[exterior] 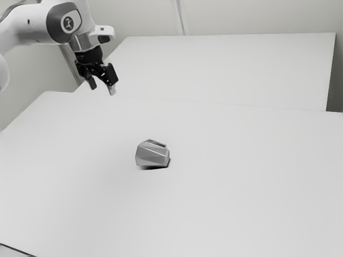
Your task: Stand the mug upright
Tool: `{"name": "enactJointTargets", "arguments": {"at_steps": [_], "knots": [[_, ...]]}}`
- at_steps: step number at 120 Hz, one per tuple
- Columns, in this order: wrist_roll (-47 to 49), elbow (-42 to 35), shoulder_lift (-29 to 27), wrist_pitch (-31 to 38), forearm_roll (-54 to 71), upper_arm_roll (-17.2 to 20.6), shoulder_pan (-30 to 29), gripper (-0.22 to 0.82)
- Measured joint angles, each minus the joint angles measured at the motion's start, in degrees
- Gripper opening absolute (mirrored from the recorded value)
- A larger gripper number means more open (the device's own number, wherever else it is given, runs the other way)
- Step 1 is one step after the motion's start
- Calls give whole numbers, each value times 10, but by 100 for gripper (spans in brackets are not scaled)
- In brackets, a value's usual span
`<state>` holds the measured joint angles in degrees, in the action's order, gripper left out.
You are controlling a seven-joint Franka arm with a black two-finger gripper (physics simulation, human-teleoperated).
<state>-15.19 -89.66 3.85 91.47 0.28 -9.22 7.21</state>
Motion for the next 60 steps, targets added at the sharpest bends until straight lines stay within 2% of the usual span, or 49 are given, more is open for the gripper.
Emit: {"name": "enactJointTargets", "arguments": {"at_steps": [14,25,45,60], "knots": [[2,-48,-34,21,-9,-4,-2,58],[3,-64,-36,31,-38,-16,-1,59],[-13,-84,16,27,-175,-61,3,58],[-37,-117,33,20,-257,-70,-27,58]]}}
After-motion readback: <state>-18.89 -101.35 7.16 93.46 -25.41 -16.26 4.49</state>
